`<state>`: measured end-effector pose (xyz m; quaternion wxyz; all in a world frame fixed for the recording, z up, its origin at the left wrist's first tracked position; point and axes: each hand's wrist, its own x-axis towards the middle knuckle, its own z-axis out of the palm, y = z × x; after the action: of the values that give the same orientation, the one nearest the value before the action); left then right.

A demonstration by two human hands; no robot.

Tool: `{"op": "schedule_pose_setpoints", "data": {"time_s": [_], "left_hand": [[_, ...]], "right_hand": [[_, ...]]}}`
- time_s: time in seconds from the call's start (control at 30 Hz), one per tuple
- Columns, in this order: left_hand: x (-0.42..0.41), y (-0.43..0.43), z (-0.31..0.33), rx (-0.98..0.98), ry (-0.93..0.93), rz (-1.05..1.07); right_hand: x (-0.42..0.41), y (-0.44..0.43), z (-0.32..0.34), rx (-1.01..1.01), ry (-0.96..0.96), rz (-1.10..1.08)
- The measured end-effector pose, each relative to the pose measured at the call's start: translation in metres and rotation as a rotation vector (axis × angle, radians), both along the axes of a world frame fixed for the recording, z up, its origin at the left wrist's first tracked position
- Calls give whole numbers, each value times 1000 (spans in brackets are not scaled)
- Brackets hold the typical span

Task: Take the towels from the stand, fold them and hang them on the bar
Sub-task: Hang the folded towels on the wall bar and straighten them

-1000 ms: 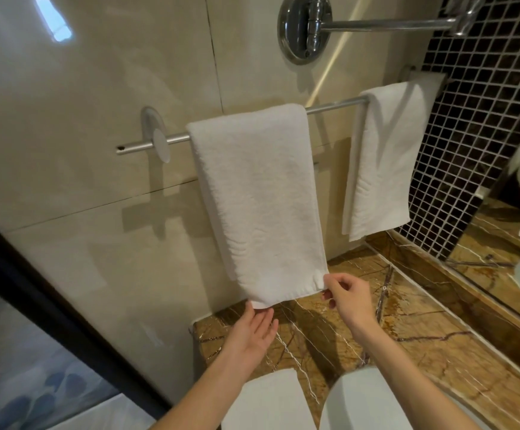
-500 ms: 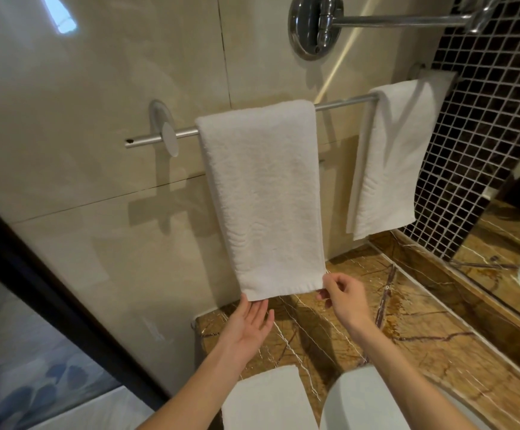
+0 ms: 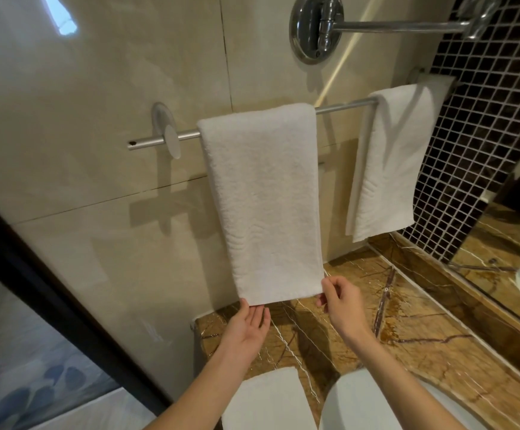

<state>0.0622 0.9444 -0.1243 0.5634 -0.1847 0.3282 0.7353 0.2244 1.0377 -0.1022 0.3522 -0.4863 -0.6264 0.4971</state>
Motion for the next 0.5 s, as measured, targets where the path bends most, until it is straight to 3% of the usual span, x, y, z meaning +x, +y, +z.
{"op": "schedule_pose_setpoints", "data": {"time_s": [0.27, 0.5], "left_hand": [[-2, -4, -10, -35, 159, 62], [-14, -10, -12, -224, 797, -44]], "right_hand": [[1, -1, -2, 50, -9, -21], [2, 1, 0, 54, 18, -44]]}}
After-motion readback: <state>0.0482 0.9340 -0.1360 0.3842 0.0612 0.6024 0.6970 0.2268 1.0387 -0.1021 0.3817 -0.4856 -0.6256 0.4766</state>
